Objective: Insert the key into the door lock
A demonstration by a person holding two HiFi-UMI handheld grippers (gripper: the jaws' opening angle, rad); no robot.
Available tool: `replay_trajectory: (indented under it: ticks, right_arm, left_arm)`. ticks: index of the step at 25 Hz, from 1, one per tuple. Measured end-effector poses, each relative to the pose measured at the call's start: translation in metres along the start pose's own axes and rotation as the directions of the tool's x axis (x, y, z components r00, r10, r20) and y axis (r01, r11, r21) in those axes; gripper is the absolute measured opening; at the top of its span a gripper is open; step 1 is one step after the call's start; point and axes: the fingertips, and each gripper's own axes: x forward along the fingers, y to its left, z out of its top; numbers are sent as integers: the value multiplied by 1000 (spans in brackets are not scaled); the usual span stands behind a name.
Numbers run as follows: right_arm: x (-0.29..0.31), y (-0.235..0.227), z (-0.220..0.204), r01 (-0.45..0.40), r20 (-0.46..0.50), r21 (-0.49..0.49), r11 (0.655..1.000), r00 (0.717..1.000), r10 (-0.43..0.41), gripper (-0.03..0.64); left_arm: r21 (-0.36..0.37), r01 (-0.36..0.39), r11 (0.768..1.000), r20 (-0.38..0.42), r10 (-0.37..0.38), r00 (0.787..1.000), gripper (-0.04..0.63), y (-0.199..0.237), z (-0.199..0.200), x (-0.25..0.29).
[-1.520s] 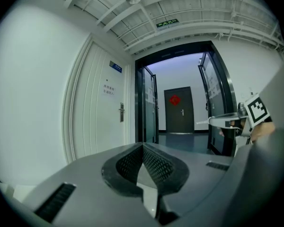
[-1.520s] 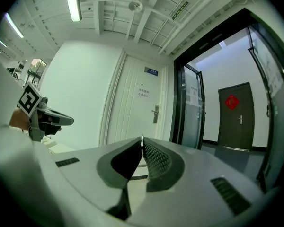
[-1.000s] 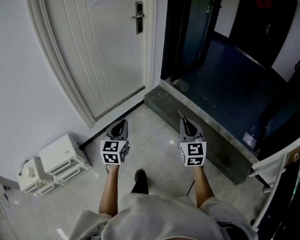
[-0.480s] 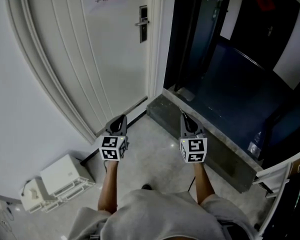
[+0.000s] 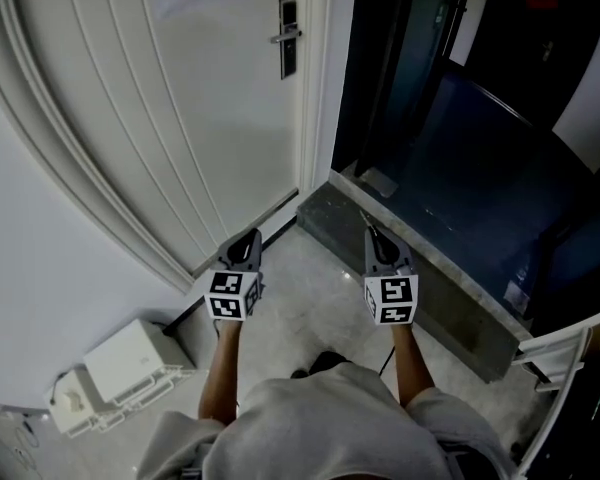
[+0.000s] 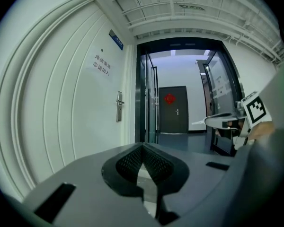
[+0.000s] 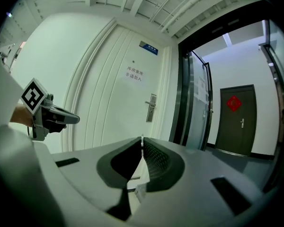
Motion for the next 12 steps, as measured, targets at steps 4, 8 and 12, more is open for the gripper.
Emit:
replay_trajectory:
  ticks: [4, 8, 12]
  right_arm:
    - [25, -5, -8, -1, -14, 5, 1000, 1000, 1, 29]
    - [56, -16, -12, -10, -11, 11, 1000, 1000, 10, 29]
    - [99, -28, -20, -20, -17, 21, 1000, 1000, 20, 29]
  left_arm:
    - [-4, -4, 1000, -14, 4, 1000, 17, 13, -6, 21]
    - [1, -11, 1000, -17, 11, 1000, 17, 24, -5, 48]
    - [7, -22, 1000, -8, 22, 1000, 17, 41, 0, 83]
